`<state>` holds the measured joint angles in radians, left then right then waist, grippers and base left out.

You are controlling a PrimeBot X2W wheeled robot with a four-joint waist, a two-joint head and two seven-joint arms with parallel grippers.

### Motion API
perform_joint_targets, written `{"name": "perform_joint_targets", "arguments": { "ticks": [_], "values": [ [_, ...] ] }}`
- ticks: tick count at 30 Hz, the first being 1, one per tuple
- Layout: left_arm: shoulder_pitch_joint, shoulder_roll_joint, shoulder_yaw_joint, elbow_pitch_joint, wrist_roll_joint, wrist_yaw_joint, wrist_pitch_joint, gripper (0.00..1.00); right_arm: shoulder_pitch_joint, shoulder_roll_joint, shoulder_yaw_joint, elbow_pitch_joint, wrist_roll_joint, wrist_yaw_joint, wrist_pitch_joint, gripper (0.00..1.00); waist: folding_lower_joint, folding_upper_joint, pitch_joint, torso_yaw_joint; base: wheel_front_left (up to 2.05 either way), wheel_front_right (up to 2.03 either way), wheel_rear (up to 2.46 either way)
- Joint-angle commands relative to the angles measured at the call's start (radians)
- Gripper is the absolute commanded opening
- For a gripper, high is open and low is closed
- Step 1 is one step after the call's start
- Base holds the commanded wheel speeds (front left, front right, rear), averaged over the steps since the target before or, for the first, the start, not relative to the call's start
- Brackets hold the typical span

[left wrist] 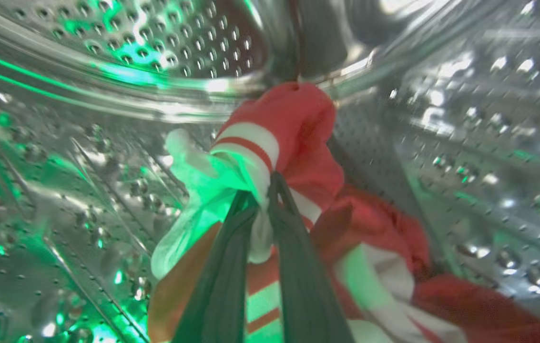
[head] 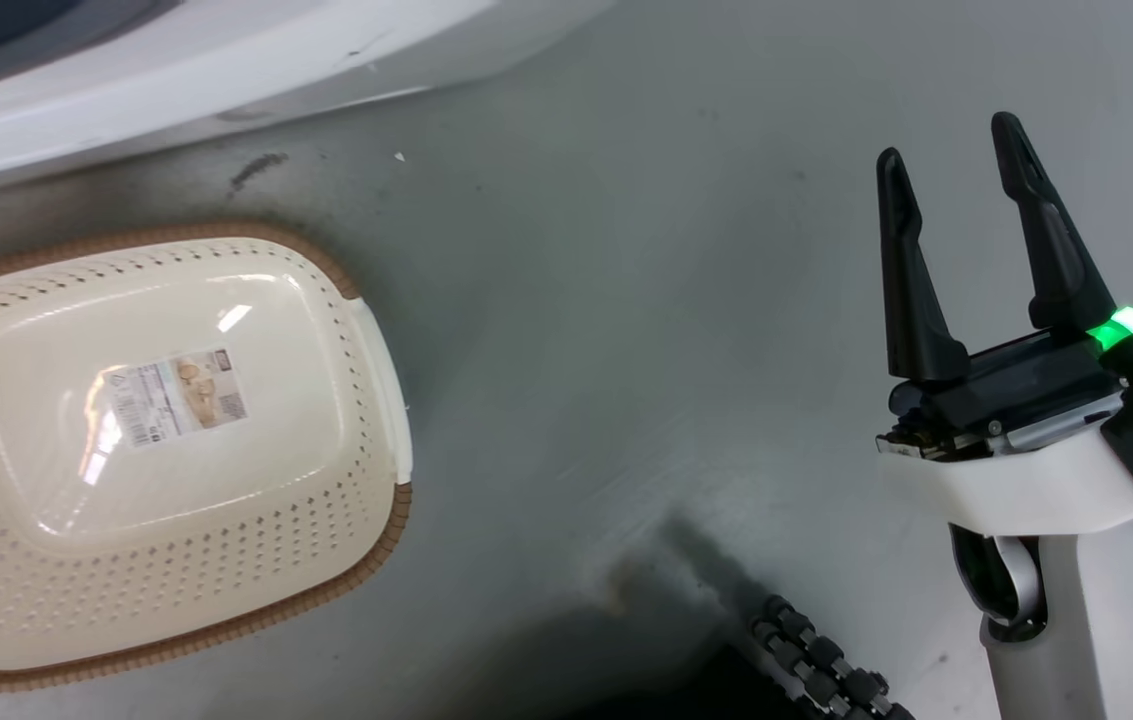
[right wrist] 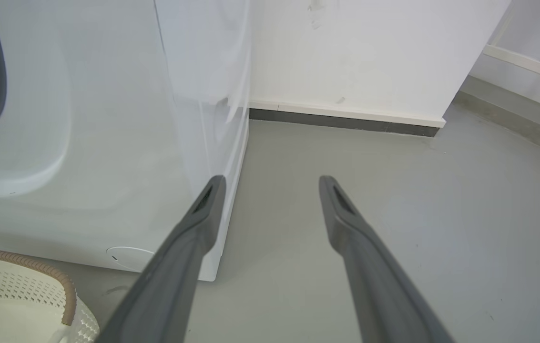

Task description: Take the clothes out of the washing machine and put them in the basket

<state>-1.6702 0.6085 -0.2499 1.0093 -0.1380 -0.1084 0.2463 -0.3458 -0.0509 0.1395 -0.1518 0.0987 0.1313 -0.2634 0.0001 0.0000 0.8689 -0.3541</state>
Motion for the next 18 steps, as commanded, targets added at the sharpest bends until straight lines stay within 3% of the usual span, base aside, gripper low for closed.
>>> {"name": "perform_joint_targets", "arguments": {
  "ticks": [1,9,18],
  "values": [
    [0.019,-0.013,0.007,0.008,-0.011,0.007,-0.042,0.0,-0.005,0.001,-0.007,0.005,-0.007,-0.001,-0.002,1.0,-0.0001,0.0,-0.031,0.021,0.0,0.0,0.0],
    [0.129,-0.109,0.026,0.054,-0.073,0.006,-0.294,0.0,0.026,0.001,-0.036,0.022,-0.063,-0.001,-0.002,1.0,-0.0001,0.0,-0.159,0.089,0.0,0.0,0.0],
    [0.316,-0.197,0.011,0.09,-0.125,-0.013,-0.461,0.0,0.074,0.001,-0.057,0.051,-0.11,-0.001,-0.002,1.0,-0.0001,0.0,-0.321,0.16,0.0,0.0,0.0]
  ]
}}
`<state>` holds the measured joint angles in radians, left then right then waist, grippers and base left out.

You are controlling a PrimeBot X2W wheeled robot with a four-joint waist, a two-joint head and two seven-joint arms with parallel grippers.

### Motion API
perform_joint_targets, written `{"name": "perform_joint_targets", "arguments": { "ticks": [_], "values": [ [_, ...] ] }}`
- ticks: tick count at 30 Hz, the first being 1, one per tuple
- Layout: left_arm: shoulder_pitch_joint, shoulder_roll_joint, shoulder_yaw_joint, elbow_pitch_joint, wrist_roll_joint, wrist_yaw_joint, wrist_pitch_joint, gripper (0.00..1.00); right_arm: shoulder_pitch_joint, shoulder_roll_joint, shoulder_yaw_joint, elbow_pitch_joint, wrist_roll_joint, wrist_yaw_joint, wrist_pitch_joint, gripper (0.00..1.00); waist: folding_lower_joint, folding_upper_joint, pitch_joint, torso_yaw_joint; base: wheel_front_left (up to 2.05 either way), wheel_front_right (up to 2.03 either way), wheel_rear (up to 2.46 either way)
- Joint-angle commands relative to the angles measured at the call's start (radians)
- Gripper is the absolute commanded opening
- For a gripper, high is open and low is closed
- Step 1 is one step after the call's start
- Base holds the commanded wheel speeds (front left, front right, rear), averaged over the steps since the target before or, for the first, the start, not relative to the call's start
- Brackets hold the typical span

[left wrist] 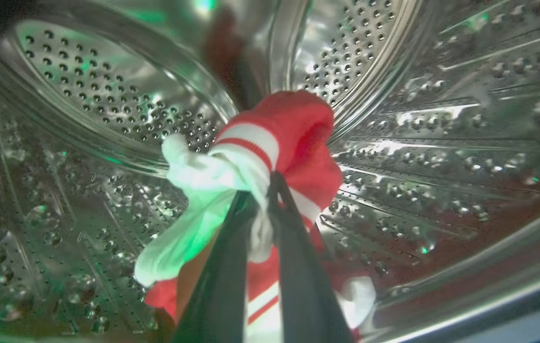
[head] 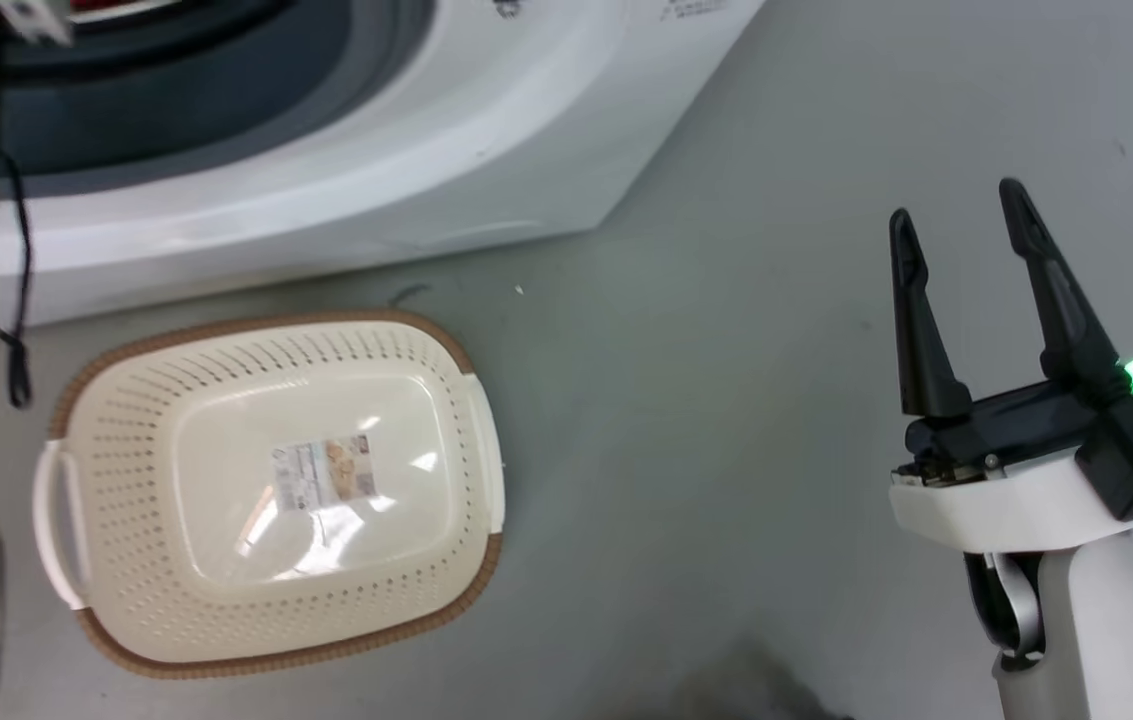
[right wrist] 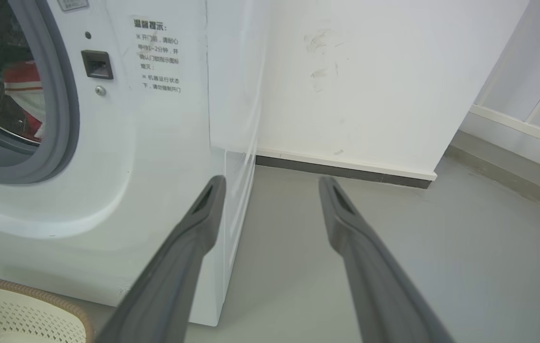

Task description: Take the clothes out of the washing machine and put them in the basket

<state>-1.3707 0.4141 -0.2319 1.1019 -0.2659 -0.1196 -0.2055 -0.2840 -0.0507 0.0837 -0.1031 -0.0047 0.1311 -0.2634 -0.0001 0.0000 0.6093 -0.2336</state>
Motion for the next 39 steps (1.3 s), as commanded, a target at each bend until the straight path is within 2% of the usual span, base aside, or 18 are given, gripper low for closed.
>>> {"name": "perform_joint_targets", "arguments": {
  "ticks": [1,9,13,20,27,28,33,36,39],
  "values": [
    [0.093,-0.026,-0.018,-0.019,-0.011,-0.006,-0.038,0.0,0.033,0.001,-0.008,0.012,-0.018,-0.001,-0.002,1.0,0.0001,0.0,-0.115,0.058,0.0,0.0,0.0],
    [0.31,-0.074,-0.026,-0.172,-0.049,-0.009,-0.061,0.0,0.083,0.001,-0.032,0.032,-0.038,-0.001,-0.002,1.0,0.0001,0.0,-0.241,0.113,0.0,0.0,0.0],
    [0.445,-0.079,-0.005,-0.326,-0.059,0.002,-0.062,0.0,0.107,0.001,-0.037,0.041,-0.043,-0.001,-0.002,1.0,0.0001,0.0,-0.296,0.134,0.0,0.0,0.0],
    [0.709,-0.09,0.006,-0.627,-0.08,0.048,-0.057,0.0,0.156,0.001,-0.054,0.056,-0.05,-0.001,-0.002,1.0,0.0001,0.0,-0.388,0.175,0.0,0.0,0.0],
    [0.947,-0.067,0.015,-0.955,-0.099,0.114,0.016,0.0,0.192,0.001,-0.06,0.065,-0.046,-0.001,-0.002,1.0,0.0001,0.0,-0.46,0.216,0.0,0.0,0.0],
    [0.947,-0.067,0.015,-0.955,-0.099,0.114,0.016,0.0,0.192,0.001,-0.06,0.065,-0.046,-0.001,-0.002,1.0,0.0001,0.0,-0.46,0.216,0.0,0.0,0.0],
    [1.083,-0.051,-0.005,-1.152,-0.092,0.155,0.097,0.0,0.214,0.001,-0.07,0.064,-0.046,-0.001,-0.002,1.0,0.0001,0.0,-0.487,0.245,0.0,0.0,0.0],
    [1.146,-0.049,-0.029,-1.197,-0.111,0.158,0.166,0.0,0.218,0.001,-0.067,0.062,-0.049,-0.001,-0.002,1.0,0.0001,0.0,-0.486,0.257,0.0,0.0,0.0],
    [1.187,-0.042,-0.06,-1.169,-0.116,0.149,0.212,0.0,0.21,0.001,-0.061,0.059,-0.052,-0.001,-0.002,1.0,0.0001,0.0,-0.475,0.261,0.0,0.0,0.0]
  ]
}}
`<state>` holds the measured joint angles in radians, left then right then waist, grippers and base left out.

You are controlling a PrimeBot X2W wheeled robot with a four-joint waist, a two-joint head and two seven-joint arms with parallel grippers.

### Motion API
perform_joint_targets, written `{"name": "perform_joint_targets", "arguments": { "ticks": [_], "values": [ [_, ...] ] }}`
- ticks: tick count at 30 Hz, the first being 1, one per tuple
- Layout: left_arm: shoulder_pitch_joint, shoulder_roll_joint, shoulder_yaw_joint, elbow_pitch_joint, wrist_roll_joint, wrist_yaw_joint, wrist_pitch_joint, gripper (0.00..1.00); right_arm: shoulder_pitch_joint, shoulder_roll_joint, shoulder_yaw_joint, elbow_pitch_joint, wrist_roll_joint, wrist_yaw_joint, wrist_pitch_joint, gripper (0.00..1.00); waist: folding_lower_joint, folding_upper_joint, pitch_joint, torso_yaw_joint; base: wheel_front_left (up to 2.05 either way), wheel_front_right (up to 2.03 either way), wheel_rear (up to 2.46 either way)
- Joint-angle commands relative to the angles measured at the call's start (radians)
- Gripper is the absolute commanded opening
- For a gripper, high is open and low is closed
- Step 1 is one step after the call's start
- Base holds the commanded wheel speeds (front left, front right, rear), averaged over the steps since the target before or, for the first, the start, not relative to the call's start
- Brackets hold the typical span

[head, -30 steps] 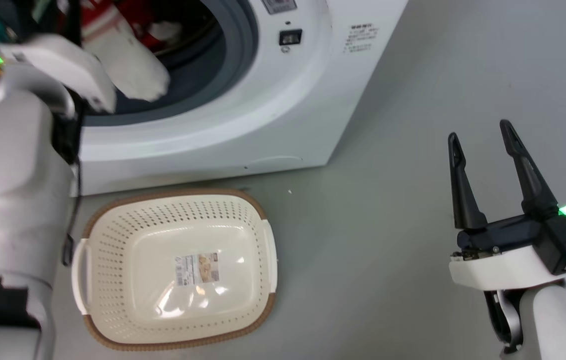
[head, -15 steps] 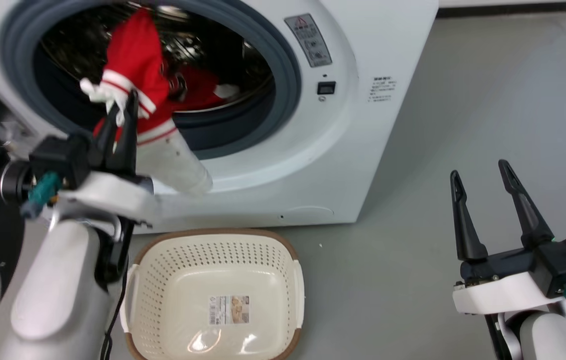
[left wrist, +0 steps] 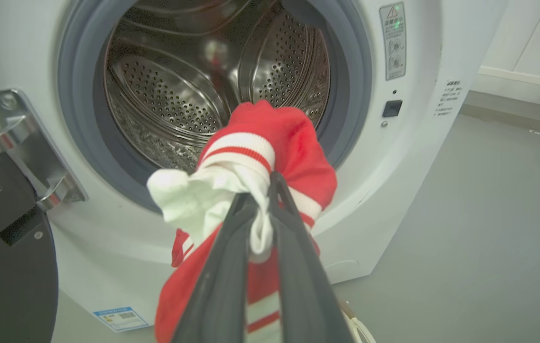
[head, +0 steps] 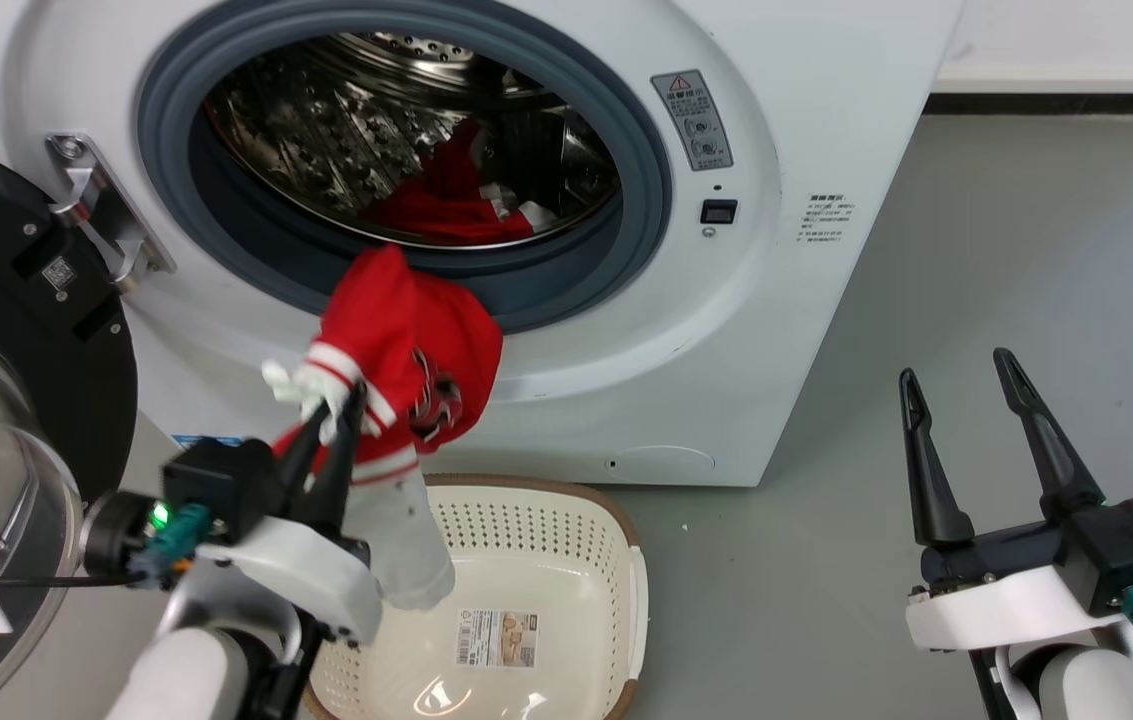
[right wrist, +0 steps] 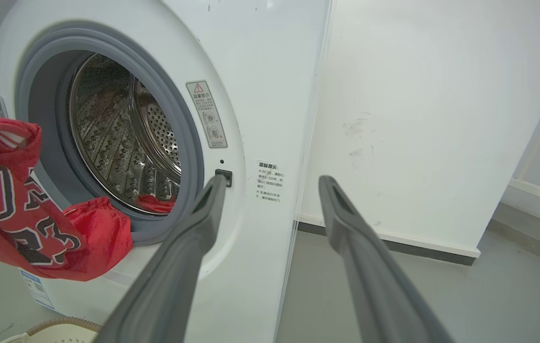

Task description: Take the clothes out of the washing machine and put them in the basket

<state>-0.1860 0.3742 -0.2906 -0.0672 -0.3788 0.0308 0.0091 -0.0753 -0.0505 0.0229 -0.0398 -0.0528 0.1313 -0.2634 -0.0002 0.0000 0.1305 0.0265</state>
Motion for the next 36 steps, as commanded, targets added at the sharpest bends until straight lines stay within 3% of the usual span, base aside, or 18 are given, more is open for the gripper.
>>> {"name": "perform_joint_targets", "arguments": {
  "ticks": [1,7,17,28,36],
  "values": [
    [0.011,-0.005,-0.01,0.018,-0.006,-0.005,0.004,0.0,-0.004,0.001,0.002,-0.006,-0.004,-0.001,-0.002,1.0,0.0002,0.0,0.01,0.0,0.0,0.0,0.0],
    [-0.002,-0.032,-0.057,0.216,-0.02,-0.043,-0.001,0.0,-0.037,0.001,0.01,-0.018,-0.014,-0.001,-0.002,1.0,0.0002,0.0,0.085,-0.018,0.0,0.0,0.0],
    [-0.189,-0.102,-0.129,0.707,-0.011,-0.126,-0.072,0.0,-0.102,0.001,0.001,-0.047,-0.04,-0.001,-0.002,1.0,0.0002,0.0,0.27,-0.087,0.0,0.0,0.0],
    [-0.435,-0.147,-0.145,1.116,-0.02,-0.145,-0.136,0.0,-0.157,0.001,0.004,-0.091,-0.037,-0.001,-0.002,1.0,0.0002,0.0,0.459,-0.171,0.0,0.0,0.0],
    [-0.517,-0.16,-0.123,1.293,-0.05,-0.139,-0.165,0.0,-0.175,0.001,-0.003,-0.116,-0.029,-0.001,-0.002,1.0,0.0002,0.0,0.537,-0.205,0.0,0.0,0.0]
  ]
}}
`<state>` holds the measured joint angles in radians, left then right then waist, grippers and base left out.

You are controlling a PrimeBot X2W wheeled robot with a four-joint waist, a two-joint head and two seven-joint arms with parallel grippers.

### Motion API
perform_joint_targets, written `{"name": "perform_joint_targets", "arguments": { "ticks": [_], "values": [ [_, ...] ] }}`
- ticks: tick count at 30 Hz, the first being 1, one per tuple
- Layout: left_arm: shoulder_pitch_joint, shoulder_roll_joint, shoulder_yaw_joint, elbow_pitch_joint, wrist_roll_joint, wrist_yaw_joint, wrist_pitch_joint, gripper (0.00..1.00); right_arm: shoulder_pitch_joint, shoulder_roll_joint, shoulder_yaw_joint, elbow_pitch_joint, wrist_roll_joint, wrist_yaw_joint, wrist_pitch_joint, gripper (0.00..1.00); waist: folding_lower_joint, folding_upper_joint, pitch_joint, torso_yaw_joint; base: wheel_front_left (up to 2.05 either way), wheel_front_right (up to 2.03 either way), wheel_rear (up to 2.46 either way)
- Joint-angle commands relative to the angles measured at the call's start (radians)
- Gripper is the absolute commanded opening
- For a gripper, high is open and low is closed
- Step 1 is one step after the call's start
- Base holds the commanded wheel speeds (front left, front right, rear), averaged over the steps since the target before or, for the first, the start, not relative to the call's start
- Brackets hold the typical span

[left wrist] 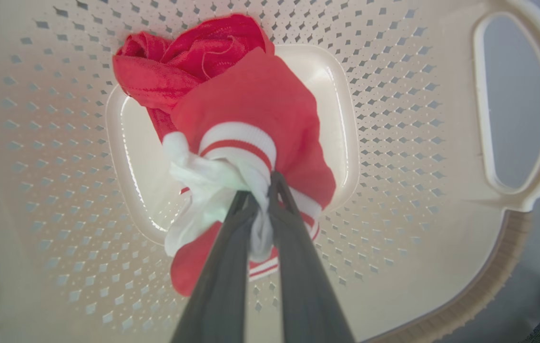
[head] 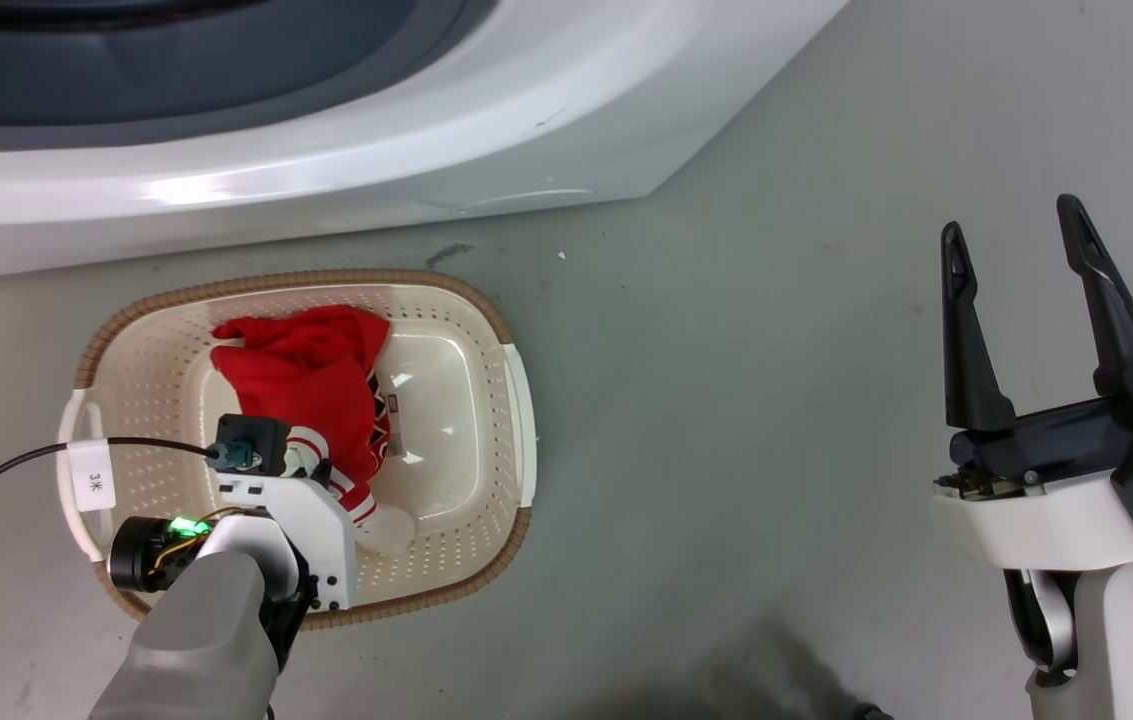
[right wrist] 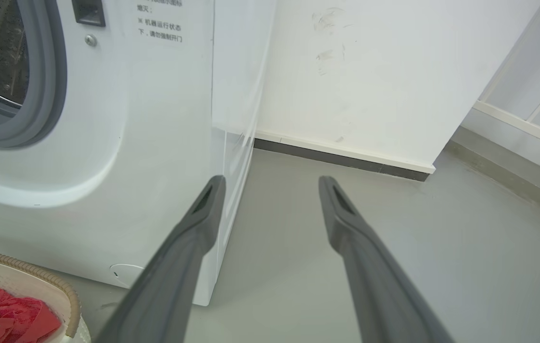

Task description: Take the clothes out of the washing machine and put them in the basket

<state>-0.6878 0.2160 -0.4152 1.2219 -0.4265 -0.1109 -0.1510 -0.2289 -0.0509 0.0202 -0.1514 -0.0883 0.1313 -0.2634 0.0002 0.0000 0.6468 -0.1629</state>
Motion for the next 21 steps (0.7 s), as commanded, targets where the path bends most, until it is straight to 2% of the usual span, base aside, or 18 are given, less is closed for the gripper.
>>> {"name": "perform_joint_targets", "arguments": {
  "ticks": [1,7,8,9,17,21],
  "values": [
    [-0.017,-0.004,0.0,0.013,-0.002,0.003,-0.011,0.0,-0.021,0.001,-0.001,-0.006,0.006,-0.001,-0.002,1.0,-0.0002,0.0,0.024,-0.016,0.0,0.0,0.0],
    [-0.021,-0.026,0.002,0.043,-0.017,0.006,-0.042,0.0,-0.018,0.001,-0.002,0.003,-0.006,-0.001,-0.002,1.0,-0.0002,0.0,0.013,0.001,0.0,0.0,0.0],
    [-0.018,-0.029,0.004,0.045,-0.018,0.009,-0.051,0.45,-0.019,0.001,0.0,0.006,-0.005,-0.001,-0.002,1.0,-0.0002,0.0,0.007,0.005,0.0,0.0,0.0],
    [-0.014,-0.032,0.009,0.049,-0.026,0.014,-0.057,1.0,-0.021,0.001,0.003,0.008,-0.005,-0.001,-0.002,1.0,-0.0002,0.0,0.0,0.008,0.0,0.0,0.0],
    [0.015,-0.037,0.028,0.021,-0.043,0.009,-0.113,1.0,-0.006,0.001,0.014,0.041,-0.001,-0.001,-0.002,1.0,-0.0002,0.0,-0.094,0.051,0.0,0.0,0.0],
    [0.052,-0.014,0.069,-0.116,-0.034,0.027,-0.115,1.0,0.007,0.001,0.009,0.056,0.005,-0.001,-0.002,1.0,-0.0002,0.0,-0.144,0.069,0.0,0.0,0.0]
  ]
}}
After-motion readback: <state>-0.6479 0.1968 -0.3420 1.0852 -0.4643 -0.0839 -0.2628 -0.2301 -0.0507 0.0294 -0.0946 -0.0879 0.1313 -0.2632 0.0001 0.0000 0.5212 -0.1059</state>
